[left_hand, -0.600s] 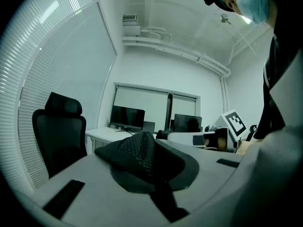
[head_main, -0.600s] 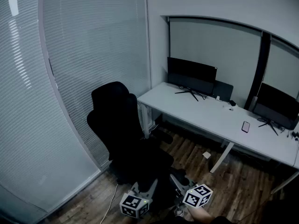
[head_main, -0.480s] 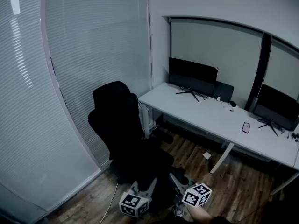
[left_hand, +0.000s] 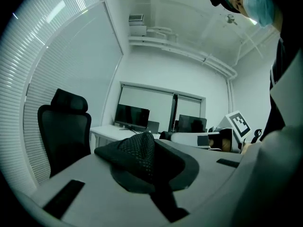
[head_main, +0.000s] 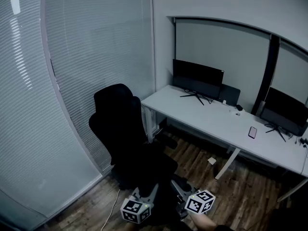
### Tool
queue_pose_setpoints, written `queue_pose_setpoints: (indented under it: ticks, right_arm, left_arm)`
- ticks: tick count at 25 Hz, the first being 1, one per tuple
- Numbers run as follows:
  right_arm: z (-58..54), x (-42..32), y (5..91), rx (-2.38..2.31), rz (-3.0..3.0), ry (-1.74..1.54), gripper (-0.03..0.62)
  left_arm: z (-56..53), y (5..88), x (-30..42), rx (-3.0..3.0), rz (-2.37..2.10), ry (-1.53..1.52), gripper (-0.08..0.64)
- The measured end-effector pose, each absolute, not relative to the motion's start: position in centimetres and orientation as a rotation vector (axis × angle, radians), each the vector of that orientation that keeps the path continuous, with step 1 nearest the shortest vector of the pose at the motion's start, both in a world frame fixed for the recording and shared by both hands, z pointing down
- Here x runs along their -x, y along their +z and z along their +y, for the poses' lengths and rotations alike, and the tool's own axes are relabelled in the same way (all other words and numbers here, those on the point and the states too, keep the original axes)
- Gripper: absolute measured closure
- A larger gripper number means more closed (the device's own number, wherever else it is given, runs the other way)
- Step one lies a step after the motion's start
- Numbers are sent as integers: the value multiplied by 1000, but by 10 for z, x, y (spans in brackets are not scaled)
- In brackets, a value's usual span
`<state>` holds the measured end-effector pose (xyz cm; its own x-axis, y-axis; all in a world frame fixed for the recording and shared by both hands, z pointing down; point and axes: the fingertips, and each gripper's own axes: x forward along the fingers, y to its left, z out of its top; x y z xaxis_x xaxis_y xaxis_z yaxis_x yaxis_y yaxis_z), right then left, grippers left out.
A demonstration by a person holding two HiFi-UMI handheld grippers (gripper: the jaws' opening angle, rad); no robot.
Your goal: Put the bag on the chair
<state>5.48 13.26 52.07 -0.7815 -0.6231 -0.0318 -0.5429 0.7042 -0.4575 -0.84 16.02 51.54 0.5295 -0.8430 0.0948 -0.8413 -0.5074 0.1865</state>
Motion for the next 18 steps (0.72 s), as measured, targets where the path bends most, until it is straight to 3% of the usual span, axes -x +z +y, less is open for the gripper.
queue_pose_setpoints:
  ticks: [18]
  right_arm:
    - [16, -87, 512, 746, 2812, -659, 529]
  left_arm:
    - [31, 500, -26, -2459, -1585, -69, 531]
